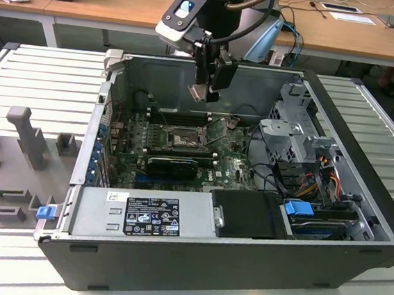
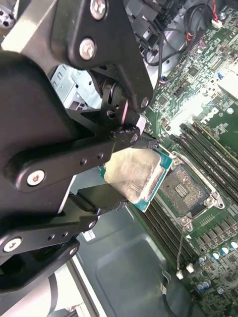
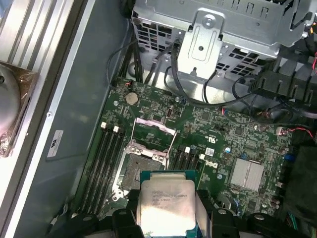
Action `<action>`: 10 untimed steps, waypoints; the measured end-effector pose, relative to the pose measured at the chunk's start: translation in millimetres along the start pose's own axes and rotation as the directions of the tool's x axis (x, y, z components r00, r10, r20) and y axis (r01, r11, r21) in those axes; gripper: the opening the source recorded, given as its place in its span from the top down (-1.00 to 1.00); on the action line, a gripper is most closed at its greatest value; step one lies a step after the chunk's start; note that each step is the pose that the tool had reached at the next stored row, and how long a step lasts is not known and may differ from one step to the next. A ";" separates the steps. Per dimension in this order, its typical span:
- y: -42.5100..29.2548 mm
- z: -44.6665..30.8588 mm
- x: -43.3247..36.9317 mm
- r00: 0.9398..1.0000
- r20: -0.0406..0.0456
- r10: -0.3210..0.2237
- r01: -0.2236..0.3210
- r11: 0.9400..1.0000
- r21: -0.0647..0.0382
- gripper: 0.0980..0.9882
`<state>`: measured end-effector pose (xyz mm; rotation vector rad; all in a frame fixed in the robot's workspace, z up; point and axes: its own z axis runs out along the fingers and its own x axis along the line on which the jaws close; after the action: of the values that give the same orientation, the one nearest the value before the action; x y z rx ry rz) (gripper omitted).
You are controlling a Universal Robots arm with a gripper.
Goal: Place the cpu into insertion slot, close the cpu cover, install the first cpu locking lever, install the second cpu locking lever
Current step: 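Place the cpu into insertion slot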
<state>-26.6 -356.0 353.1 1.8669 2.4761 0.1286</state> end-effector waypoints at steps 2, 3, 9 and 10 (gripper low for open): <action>0.0 0.2 0.0 1.000 0.001 0.013 -0.013 1.000 0.000 0.04; 0.0 0.3 0.0 1.000 0.002 0.022 -0.022 1.000 0.000 0.04; -0.1 1.0 0.0 0.998 0.005 0.060 -0.060 0.998 -0.001 0.04; -0.1 1.3 0.0 0.998 0.006 0.065 -0.065 0.998 -0.002 0.04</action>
<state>-26.5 -356.0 351.8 1.9447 2.4121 0.1265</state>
